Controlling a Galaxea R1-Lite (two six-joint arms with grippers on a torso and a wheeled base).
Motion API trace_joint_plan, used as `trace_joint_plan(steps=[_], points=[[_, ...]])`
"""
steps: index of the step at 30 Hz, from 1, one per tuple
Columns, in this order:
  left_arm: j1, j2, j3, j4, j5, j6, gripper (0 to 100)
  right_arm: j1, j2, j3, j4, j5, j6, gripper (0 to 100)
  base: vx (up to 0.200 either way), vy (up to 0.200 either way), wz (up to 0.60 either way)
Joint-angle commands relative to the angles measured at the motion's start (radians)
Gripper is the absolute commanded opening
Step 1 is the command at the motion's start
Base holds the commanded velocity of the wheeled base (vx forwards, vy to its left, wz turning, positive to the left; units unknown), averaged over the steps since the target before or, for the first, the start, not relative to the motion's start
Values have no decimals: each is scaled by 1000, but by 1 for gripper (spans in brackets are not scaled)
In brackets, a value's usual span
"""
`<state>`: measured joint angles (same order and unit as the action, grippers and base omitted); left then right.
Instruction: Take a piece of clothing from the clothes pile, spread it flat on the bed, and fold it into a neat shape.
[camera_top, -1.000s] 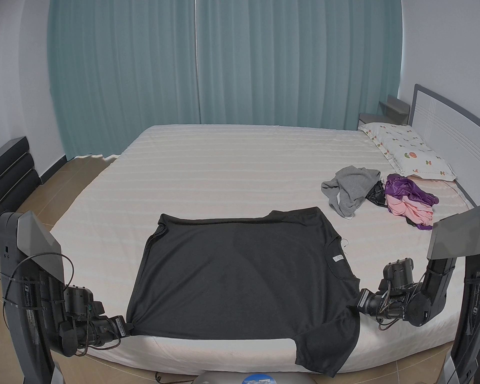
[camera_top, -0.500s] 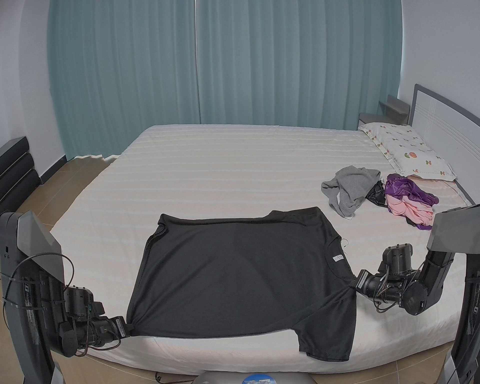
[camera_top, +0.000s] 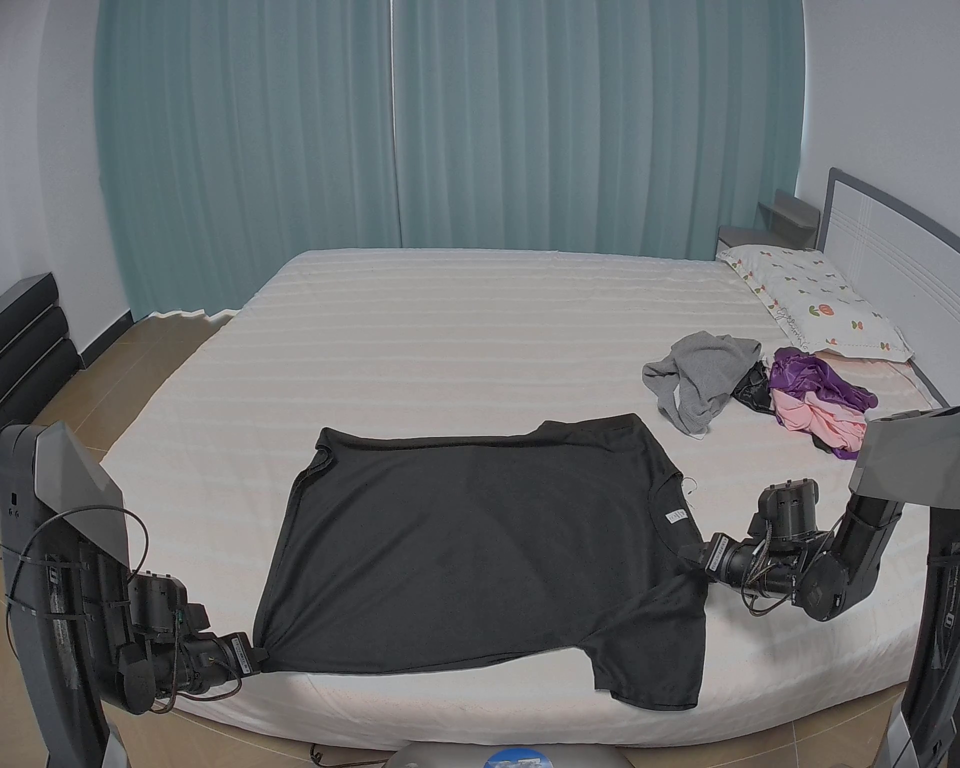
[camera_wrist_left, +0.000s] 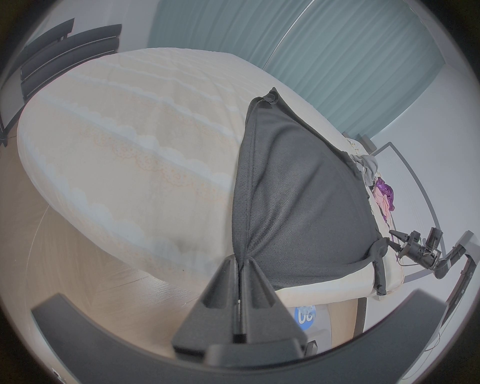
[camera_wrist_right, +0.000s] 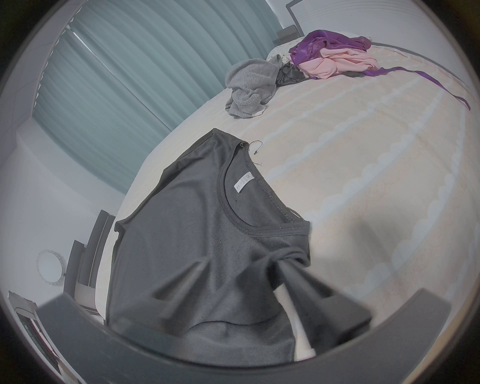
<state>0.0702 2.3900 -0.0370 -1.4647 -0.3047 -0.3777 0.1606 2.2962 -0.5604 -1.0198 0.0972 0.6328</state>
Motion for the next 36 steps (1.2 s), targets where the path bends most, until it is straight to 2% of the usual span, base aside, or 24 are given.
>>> trace_joint_plan(steps=[1,4,8,11,15,36], points=[[0,1,0,0,-1,-1,0,-3,-61,62,-3,18,-4,100,0,0,0],[0,1,0,0,1,-1,0,-3,-86,119,-19,39,-10,100,0,0,0],[0,1,0,0,1,-1,0,-4,-92,217,-114,50,-28,100,0,0,0],[0,1,0,0,1,-1,0,10,-72,321,-218,85,-44,100,0,0,0],[0,1,0,0,1,-1,0,40,-32,396,-290,111,-38,100,0,0,0],[-1,1,0,0,1,-3,0,92,57,359,-324,116,-24,100,0,0,0]])
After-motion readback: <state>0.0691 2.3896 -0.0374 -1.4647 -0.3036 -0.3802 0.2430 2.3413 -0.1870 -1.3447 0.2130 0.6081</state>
